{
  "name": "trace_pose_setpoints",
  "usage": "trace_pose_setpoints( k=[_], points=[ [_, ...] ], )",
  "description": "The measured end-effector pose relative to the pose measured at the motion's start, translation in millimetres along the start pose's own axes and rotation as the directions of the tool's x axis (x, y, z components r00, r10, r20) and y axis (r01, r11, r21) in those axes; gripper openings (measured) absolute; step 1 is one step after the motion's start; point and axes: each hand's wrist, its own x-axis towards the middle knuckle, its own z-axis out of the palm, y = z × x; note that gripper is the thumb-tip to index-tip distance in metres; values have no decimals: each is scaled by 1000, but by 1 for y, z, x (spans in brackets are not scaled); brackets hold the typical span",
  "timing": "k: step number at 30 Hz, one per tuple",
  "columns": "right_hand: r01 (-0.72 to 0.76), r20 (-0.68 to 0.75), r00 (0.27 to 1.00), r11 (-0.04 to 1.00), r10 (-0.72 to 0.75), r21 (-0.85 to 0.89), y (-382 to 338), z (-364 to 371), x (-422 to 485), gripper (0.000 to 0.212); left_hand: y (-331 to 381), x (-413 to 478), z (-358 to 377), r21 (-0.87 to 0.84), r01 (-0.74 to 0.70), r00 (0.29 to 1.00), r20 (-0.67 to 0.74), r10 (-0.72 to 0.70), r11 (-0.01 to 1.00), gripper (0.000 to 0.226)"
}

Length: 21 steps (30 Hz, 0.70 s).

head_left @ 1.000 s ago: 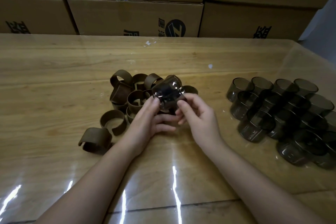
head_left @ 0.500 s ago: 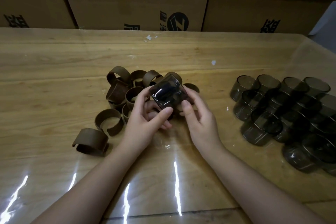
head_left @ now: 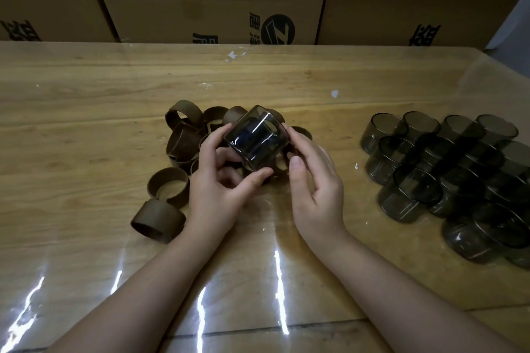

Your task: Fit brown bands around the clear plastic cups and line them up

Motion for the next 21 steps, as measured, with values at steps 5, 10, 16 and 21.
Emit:
trace_pose_setpoints(
  k=[5,10,16,21],
  points=[
    [-13,1,1000,998,13,53,0,0,1,39,4,-2,0,98,-68,996,63,62,993,74],
    [-114,70,992,985,105,130,1,-2,5,40,7,-3,1,156,-137,980,168,111,978,73],
    [-329,190,938,919,291,217,7,1,8,48,8,-4,2,83,-89,984,161,75,993,71],
    [-296,180,948,933,261,205,8,2,7,35,6,-2,2,32,-48,997,62,46,998,74]
  ],
)
